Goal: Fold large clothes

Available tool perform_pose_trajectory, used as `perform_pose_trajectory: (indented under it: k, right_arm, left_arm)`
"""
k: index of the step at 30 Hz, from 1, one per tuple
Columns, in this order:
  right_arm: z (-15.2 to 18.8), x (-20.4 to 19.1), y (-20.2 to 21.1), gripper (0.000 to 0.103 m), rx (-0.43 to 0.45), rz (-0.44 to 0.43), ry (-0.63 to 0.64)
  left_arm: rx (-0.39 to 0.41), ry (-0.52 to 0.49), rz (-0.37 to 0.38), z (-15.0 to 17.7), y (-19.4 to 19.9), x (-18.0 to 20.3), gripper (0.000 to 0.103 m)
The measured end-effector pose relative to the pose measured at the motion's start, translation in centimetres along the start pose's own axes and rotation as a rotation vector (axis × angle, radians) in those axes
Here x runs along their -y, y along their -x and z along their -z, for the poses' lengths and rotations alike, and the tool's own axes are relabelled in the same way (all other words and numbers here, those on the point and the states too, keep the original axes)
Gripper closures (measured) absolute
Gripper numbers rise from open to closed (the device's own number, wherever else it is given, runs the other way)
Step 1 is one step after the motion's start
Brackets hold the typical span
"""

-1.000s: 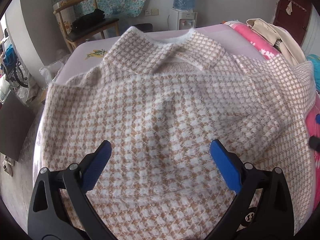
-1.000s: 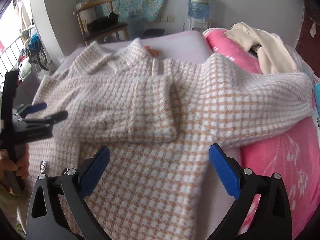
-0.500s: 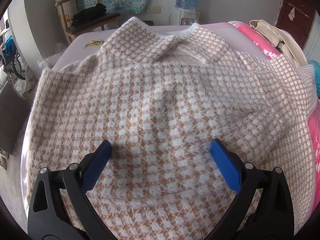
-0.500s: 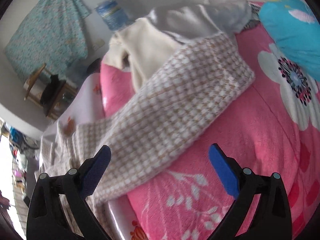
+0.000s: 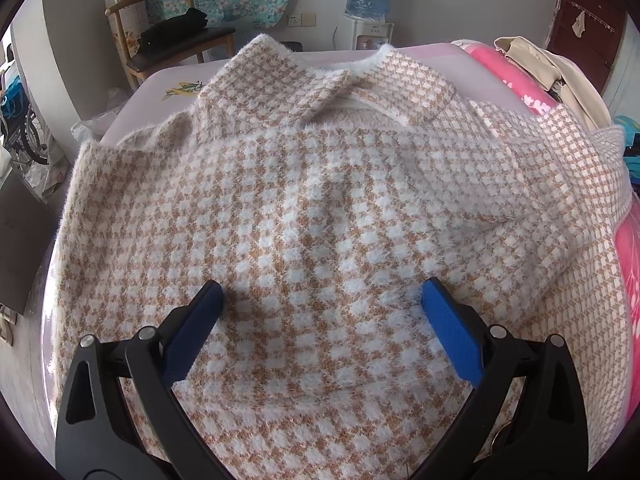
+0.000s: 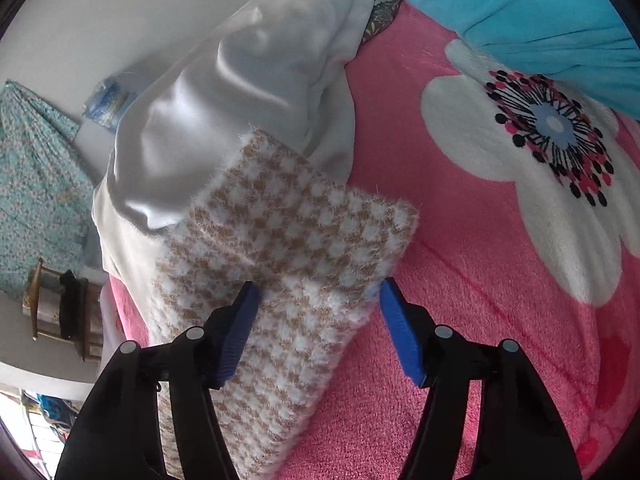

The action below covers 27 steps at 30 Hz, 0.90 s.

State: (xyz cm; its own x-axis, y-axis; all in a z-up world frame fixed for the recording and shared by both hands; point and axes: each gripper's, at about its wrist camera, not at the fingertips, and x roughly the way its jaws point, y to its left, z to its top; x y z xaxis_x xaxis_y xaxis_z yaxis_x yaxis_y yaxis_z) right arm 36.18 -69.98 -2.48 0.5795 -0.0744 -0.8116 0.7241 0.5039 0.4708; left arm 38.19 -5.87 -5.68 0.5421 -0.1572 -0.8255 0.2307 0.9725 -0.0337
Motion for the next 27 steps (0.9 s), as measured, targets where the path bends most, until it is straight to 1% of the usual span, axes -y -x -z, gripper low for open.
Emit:
perform_pose_trajectory:
  k: [1, 3, 4, 5, 6, 8, 11, 13, 17, 22, 24, 27]
  right_arm:
    - [-0.1, 0.0, -0.1, 0.045, 0.006, 0.001, 0.012]
    - [-0.2, -0.4, -0.3, 0.054, 0.017, 0.006, 0.036]
    - [-0.2, -0.5, -0.4, 0.062, 0.024, 0.009, 0.043]
    - [-0.2, -0.6, -0.2, 0.076, 0.031, 0.013, 0.048]
    - [-0.1, -0.6, 0.2, 0.083, 0.043, 0.033, 0.053]
    - [0.1, -0.5, 1.3, 0.086, 0.069, 0.022, 0.058]
    - [0.5, -0.9, 4.0, 0.088, 0.136, 0.002, 0.096]
    - [1.2, -1.9, 6.7, 0.089, 0.189, -0.014, 0.146]
    - [2.6, -4.9, 13.4, 0.09, 0.289, -0.095, 0.253]
    - [6.4, -11.9, 21.2, 0.09, 0.417, -0.19, 0.456]
    - [8.7, -14.9, 23.5, 0.09, 0.454, -0.24, 0.532]
    - [13.2, -20.0, 26.1, 0.094, 0.503, -0.318, 0.664]
  left_arm:
    - [0.003, -0.001, 0.0, 0.0, 0.0, 0.0, 0.007]
    - [0.006, -0.002, 0.0, 0.1, 0.0, 0.0, 0.007]
    - [0.007, -0.002, 0.0, 0.1, 0.0, 0.0, 0.007]
    - [0.007, -0.002, 0.0, 0.1, 0.0, 0.0, 0.007]
    - [0.008, -0.003, 0.0, 0.1, 0.0, 0.0, 0.007]
    - [0.01, -0.004, 0.0, 0.1, 0.0, 0.0, 0.007]
    - [0.016, -0.005, 0.001, 0.2, 0.1, 0.0, 0.007]
    - [0.019, -0.006, 0.001, 0.3, 0.2, 0.0, 0.007]
    - [0.007, -0.001, 0.003, 0.2, 0.2, 0.0, 0.007]
    - [-0.012, 0.011, -0.005, -0.3, 0.6, -0.2, 0.007]
    - [0.008, 0.021, -0.011, -0.3, 1.7, -0.6, 0.007]
    - [0.046, 0.04, -0.001, -0.1, 4.1, -1.7, 0.008]
